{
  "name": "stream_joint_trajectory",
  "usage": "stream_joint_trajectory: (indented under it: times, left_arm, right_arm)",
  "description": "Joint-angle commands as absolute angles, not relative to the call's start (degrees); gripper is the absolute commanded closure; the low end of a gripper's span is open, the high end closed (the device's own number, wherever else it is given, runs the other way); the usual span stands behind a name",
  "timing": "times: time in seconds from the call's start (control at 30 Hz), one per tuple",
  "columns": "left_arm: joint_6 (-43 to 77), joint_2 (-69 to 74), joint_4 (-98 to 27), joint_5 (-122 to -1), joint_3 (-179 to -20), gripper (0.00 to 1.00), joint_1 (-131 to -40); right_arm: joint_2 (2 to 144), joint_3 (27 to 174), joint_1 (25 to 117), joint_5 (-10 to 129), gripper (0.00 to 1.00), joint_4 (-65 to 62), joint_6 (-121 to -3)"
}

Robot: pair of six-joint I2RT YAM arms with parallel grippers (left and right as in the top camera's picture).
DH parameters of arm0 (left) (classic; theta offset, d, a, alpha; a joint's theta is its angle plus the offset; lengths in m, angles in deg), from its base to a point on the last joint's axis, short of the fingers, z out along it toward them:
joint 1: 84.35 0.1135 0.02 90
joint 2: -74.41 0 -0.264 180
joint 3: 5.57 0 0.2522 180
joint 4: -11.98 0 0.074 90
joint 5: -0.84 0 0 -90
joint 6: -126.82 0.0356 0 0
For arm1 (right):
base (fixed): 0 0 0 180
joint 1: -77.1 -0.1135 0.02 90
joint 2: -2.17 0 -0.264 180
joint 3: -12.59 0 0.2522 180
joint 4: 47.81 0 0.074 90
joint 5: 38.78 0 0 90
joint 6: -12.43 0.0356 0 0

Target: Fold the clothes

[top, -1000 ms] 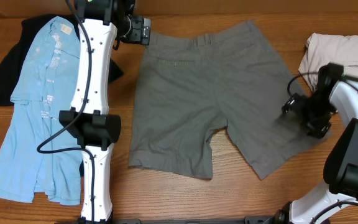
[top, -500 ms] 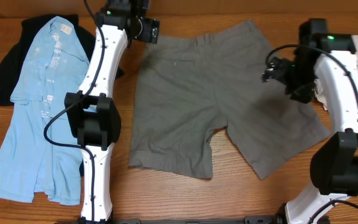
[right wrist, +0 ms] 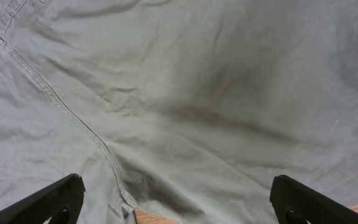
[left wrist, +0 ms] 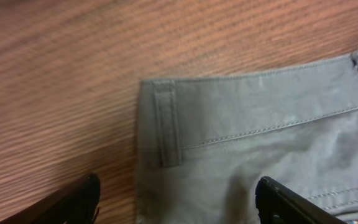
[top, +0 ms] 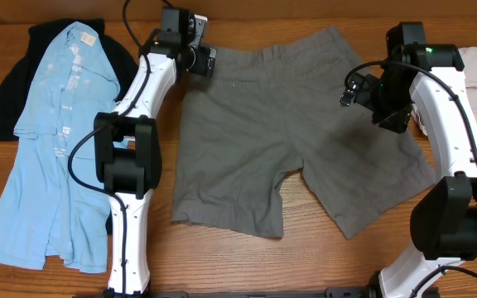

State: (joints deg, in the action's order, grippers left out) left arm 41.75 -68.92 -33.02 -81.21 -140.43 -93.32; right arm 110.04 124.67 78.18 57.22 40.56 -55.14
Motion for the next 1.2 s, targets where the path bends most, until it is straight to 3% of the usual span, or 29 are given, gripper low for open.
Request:
stream_joint_trajectory:
  times: [0.0,0.13,0.2,0.3,0.37,0.6,0.8,0.97,1.17]
  left_arm:
    - [42.93,-72.2,-32.78,-78.48,-139.86,0.18,-93.36]
    - [41.99,-74.56,-33.13,-78.59,-139.86,0.22,-93.41]
    - [40.52,-75.24,-33.39,-78.59,-139.86,0.34,-93.39]
    - [38.14,-75.26,-34.22,-79.51,-139.86,0.78,-93.06]
    - [35.52,-74.78,-35.14,-80.51,-139.93,0.96,-92.6]
    - [25.12,-71.59,-45.54,-85.19,-140.87,0.96,-88.25]
    - [24.81,-67.13,-58.0,-86.7,-141.98,0.95,-82.63]
    - [24.83,-63.52,-66.68,-86.26,-142.09,0.72,-78.48]
    - [28.39,-58.49,-70.79,-83.99,-142.25,0.63,-77.56]
  right_arm:
    - [109.56,125.83,78.11,57.26,0.0,40.32,-55.34]
    - [109.56,125.81,78.11,57.24,0.0,40.28,-55.34]
    - [109.56,125.81,78.11,57.22,0.0,40.3,-55.34]
    - [109.56,125.81,78.11,57.26,0.0,40.15,-55.31]
    - [109.56,125.79,78.11,57.26,0.0,40.04,-55.31]
    - [109.56,125.72,77.46,57.29,0.0,39.93,-55.31]
    - [109.56,125.52,75.66,57.29,0.0,38.66,-55.29]
    - [109.67,124.87,73.11,57.29,0.0,37.81,-55.07]
    - [109.67,124.85,70.53,57.31,0.0,38.9,-54.83]
